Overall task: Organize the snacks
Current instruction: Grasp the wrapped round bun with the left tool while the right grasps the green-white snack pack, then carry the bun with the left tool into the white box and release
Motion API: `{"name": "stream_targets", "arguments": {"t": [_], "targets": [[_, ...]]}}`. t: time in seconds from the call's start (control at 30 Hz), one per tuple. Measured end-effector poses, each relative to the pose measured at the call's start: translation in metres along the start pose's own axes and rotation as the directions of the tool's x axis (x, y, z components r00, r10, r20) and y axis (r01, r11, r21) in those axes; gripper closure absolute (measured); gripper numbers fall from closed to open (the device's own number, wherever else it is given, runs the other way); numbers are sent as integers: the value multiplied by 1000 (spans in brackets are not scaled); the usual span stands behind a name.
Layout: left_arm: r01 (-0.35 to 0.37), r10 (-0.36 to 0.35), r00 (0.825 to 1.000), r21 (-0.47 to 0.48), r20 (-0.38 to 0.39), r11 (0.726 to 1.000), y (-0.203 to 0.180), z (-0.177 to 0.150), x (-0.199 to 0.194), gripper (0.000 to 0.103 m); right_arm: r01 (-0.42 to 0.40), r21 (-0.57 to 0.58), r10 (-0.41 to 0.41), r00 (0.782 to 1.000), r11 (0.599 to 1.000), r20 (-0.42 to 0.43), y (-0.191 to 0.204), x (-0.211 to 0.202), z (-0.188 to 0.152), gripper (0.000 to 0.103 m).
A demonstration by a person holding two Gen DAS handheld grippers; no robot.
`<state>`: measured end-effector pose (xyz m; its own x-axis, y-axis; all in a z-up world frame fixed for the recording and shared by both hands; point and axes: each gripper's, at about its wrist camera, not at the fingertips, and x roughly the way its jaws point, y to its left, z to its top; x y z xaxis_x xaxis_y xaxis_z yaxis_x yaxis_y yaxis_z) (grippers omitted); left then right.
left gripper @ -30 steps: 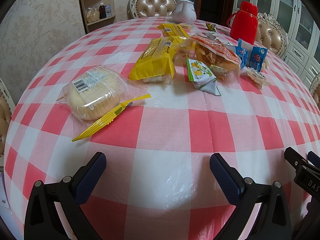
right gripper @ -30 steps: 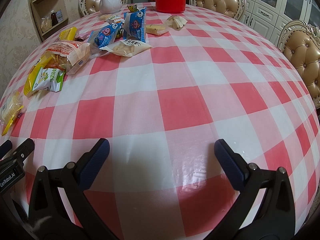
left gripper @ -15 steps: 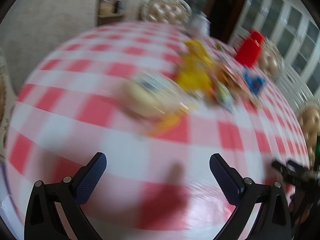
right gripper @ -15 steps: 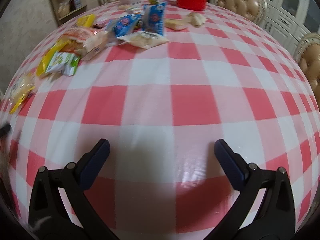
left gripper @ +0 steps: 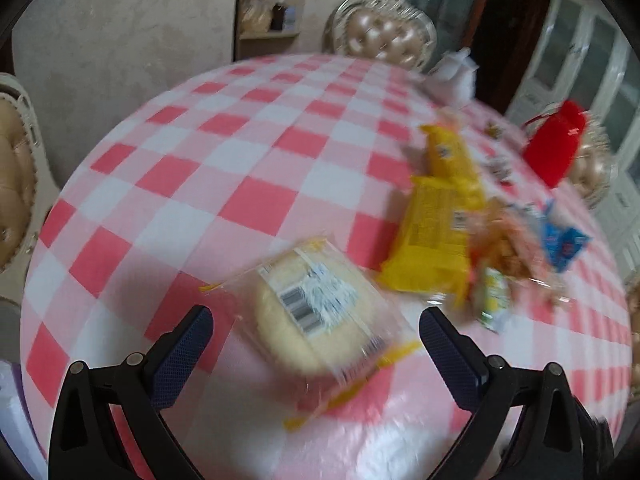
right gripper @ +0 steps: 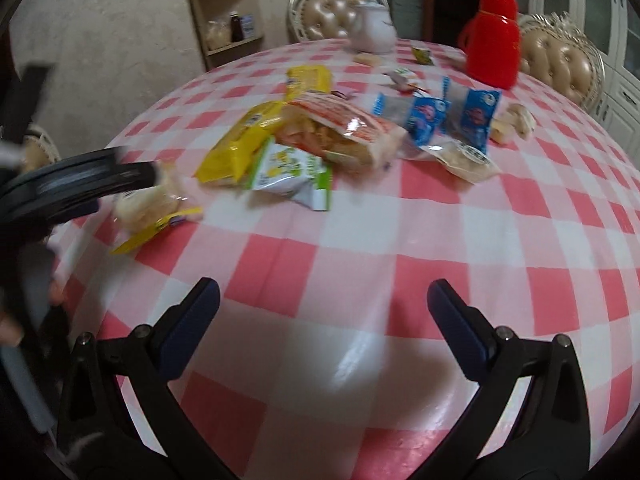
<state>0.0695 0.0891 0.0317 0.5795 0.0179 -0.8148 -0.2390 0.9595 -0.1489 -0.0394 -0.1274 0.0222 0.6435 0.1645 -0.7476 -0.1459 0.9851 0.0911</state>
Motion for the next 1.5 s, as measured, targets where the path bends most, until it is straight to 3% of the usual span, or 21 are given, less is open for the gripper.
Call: {"name": "stream_targets", "arguments": {"t": [0.07, 0.13, 0.2, 0.27, 0.33, 0.43, 0.53, 0.63, 0.77, 0.83, 0.87, 0.9, 1.1, 1.23, 1.37, 1.47, 1.5], "targets": [[-32, 32, 999, -36, -23, 999, 4, 3, 16, 0, -4, 13, 4, 1000, 1000, 15, -2, -1, 1, 0], [-21, 19, 999, -50, -33, 999, 9, 2, 26, 0, -31, 31, 30, 999, 999, 14, -3, 3, 3, 0], [-27, 27, 1000, -30, 2, 999, 13, 0, 27, 0, -42, 34, 42, 999, 999, 10, -2, 7, 6, 0], [-25, 26, 999, -18, 33, 1000, 19, -1, 23, 21, -48, 24, 48, 999, 999, 4, 5, 14, 10, 0], [-10, 12, 999, -39, 52, 999, 31, 0, 18, 33, -81, 31, 81, 997, 996, 2, 12, 21, 16, 0], [-11, 15, 997, -51, 77, 999, 46, 0, 18, 34, -101, 56, 100, 995, 993, 10, 22, 35, 31, 3], [7, 0, 996, -82, 84, 997, 56, 1, 17, 34, -55, 73, 57, 998, 996, -14, 31, 60, 49, 7], [23, -16, 997, -91, 77, 996, 56, 3, 20, 33, 5, 78, 0, 998, 997, -64, 34, 85, 62, 18], [28, -22, 998, -91, 67, 995, 55, 7, 26, 30, 38, 65, -31, 994, 997, -107, 31, 101, 68, 19], [19, -14, 998, -82, 66, 996, 53, 9, 28, 30, 20, 52, -15, 996, 998, -87, 28, 99, 68, 34], [16, -11, 998, -78, 66, 997, 52, 10, 29, 30, 21, 42, -18, 997, 999, -74, 26, 97, 66, 61], [18, -13, 998, -75, 67, 997, 52, 10, 29, 30, 19, 50, -16, 997, 999, -70, 22, 94, 63, 63], [68, -64, 995, -53, 76, 996, 51, 8, 27, 36, -148, 159, 154, 988, 976, -24, 6, 51, 41, 64], [72, -69, 992, -26, 102, 997, 46, 6, 21, 36, -193, 194, 203, 979, 962, -30, 7, 35, 24, 64], [96, -89, 989, -57, 114, 994, 54, 5, 17, 36, -280, 304, 315, 946, 911, -72, -3, 41, 7, 61], [98, -88, 988, -74, 124, 992, 59, -2, 9, 36, -308, 370, 351, 935, 877, -53, -14, 44, 4, 61], [101, -91, 988, -78, 126, 992, 61, -5, 6, 36, -323, 397, 369, 929, 859, -42, -17, 45, 4, 55]]}}
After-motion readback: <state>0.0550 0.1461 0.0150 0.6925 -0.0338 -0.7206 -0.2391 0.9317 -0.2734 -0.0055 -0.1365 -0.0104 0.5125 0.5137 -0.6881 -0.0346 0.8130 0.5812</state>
